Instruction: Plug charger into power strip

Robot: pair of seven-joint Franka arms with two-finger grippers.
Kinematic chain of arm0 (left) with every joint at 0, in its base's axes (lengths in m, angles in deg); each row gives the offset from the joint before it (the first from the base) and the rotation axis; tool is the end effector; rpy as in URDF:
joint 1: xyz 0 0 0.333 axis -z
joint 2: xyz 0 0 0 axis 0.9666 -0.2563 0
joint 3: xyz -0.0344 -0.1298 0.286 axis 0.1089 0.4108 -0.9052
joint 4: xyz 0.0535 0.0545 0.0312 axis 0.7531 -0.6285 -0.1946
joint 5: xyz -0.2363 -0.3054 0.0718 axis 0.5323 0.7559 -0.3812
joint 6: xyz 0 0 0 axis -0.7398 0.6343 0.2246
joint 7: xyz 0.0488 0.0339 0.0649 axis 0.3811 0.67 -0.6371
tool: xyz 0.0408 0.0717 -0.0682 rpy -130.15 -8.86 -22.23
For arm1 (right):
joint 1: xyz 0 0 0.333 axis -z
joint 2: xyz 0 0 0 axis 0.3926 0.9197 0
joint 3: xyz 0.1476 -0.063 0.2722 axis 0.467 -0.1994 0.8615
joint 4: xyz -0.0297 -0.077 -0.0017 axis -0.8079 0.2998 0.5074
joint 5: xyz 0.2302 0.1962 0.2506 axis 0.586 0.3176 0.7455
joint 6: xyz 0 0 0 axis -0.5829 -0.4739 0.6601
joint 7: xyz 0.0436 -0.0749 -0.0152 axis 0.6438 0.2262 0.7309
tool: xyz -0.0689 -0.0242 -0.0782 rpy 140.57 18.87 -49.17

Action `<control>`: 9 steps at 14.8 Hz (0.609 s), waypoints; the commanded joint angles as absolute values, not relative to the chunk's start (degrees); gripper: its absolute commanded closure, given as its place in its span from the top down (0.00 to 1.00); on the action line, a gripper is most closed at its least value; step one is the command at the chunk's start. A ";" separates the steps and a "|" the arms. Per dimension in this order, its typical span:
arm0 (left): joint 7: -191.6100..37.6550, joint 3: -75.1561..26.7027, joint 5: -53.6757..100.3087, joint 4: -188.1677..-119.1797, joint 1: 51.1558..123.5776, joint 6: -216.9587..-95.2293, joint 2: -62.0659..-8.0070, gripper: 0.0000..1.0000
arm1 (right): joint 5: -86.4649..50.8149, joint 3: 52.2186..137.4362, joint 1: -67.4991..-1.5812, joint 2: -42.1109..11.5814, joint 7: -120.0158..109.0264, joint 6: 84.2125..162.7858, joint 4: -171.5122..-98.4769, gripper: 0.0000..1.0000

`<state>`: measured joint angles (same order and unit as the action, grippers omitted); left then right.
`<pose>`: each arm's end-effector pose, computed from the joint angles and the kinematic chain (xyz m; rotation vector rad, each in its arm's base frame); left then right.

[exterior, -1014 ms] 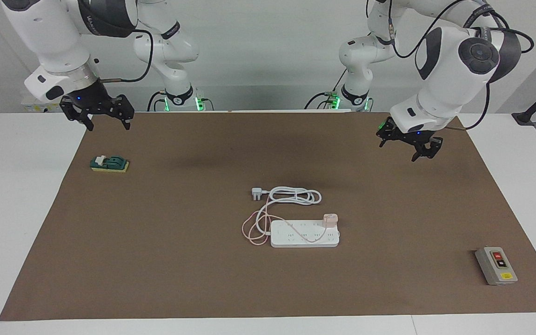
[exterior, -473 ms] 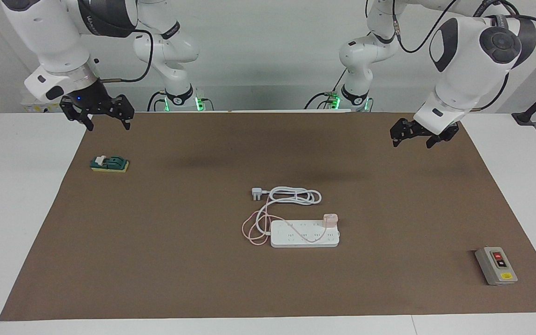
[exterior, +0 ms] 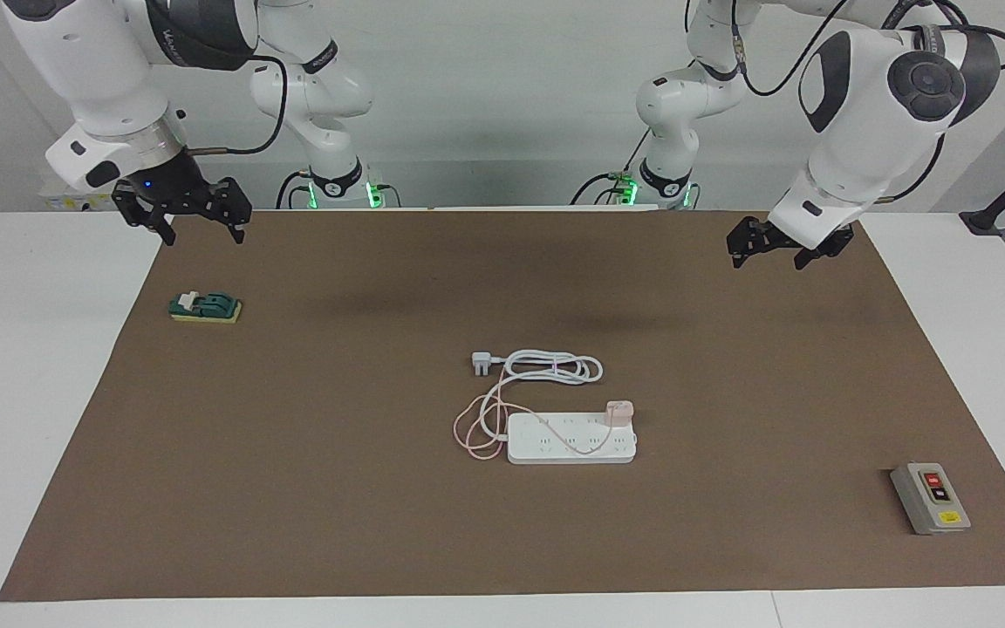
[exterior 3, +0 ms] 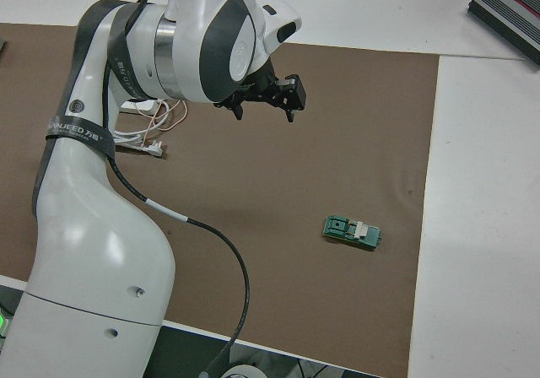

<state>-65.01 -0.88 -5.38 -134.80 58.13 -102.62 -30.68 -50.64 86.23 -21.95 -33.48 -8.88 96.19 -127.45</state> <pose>0.5620 -0.0744 0.5660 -3.0870 0.1617 0.2779 0.5354 -0.0285 0.6039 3.1056 0.0596 -0.0861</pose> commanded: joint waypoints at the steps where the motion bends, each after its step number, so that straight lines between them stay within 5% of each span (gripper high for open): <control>1: -65.23 -0.80 -5.16 -136.67 55.65 -103.14 -28.58 1.00 | -51.40 86.75 -20.74 -34.03 -7.60 95.81 -127.75 1.00; 9: -65.23 -2.64 -5.25 -136.23 54.93 -102.17 -28.58 1.00 | -50.61 86.75 -21.09 -34.03 -7.34 95.37 -127.75 1.00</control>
